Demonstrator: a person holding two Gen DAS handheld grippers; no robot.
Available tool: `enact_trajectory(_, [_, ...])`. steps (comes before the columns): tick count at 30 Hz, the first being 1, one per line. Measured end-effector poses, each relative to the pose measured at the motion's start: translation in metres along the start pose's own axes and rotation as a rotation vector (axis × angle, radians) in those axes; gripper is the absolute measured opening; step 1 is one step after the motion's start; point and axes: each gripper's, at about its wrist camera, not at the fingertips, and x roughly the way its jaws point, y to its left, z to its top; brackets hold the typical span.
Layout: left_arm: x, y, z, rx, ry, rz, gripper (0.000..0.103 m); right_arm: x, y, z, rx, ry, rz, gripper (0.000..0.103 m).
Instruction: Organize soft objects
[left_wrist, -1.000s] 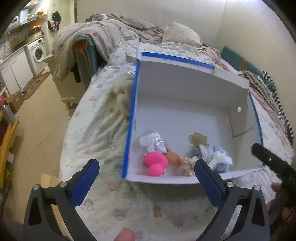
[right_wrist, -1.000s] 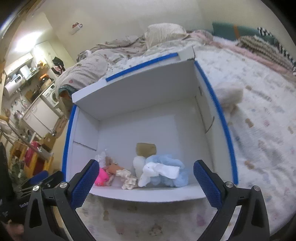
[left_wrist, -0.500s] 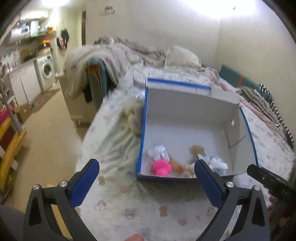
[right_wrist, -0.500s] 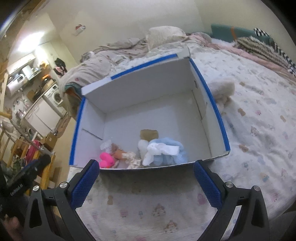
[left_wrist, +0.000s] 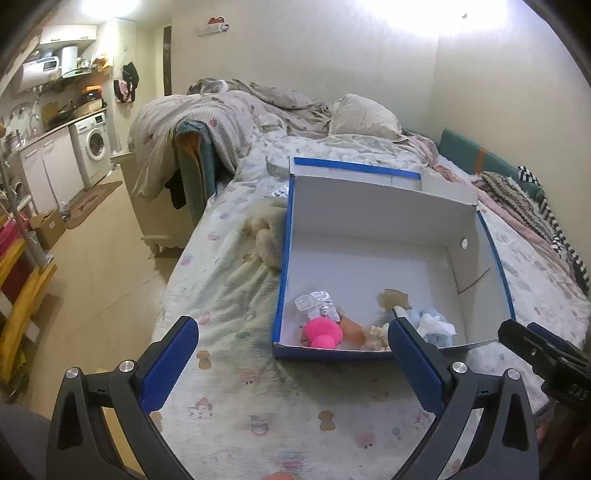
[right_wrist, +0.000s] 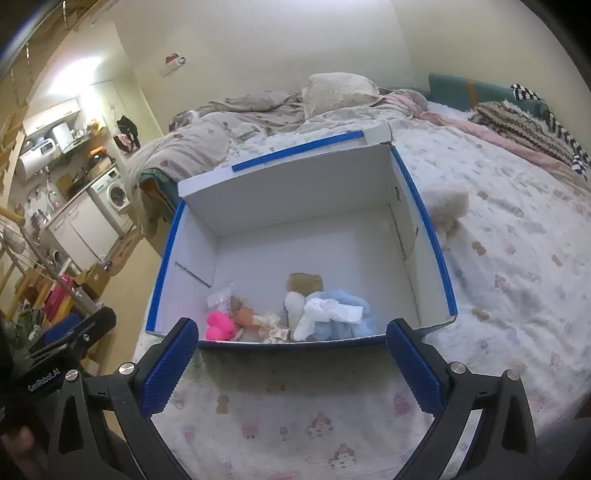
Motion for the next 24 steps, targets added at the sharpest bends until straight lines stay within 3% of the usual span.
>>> enact_trajectory(24, [0.0061,-0.0042,-0.0031,0.013,0.015,-0.002,0.102,0.0046,-0.0022,-0.0003,-0.009,0.010,-0.030,0.103])
